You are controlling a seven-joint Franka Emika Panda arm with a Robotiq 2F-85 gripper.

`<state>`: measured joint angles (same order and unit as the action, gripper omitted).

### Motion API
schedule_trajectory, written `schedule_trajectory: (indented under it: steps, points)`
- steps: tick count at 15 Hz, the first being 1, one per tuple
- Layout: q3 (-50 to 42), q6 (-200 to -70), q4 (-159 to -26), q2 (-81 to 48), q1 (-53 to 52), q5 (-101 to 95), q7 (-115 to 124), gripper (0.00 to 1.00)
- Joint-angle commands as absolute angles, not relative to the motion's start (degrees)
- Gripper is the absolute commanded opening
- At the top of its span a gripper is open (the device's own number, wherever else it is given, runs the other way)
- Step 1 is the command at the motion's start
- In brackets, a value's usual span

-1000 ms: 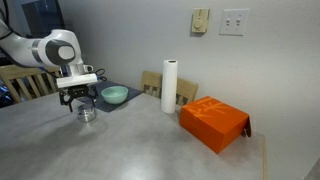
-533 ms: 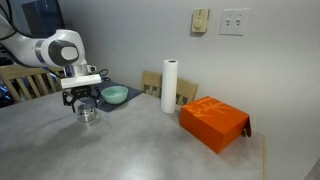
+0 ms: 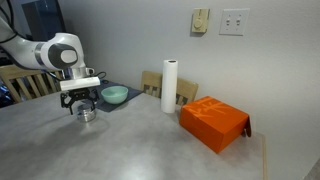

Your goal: Take the silver lid from the silver bottle and place it on the table

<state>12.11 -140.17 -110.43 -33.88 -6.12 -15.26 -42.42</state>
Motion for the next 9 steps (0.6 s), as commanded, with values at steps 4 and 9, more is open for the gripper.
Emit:
schedule_trajectory:
  steps: [4, 9]
  points:
    - [13.06, -139.05, -107.48, -36.44, -5.76, -14.47, -44.78, 0.81]
    - [13.11, -138.45, -106.61, -36.32, -6.19, -14.70, -44.48, 0.57]
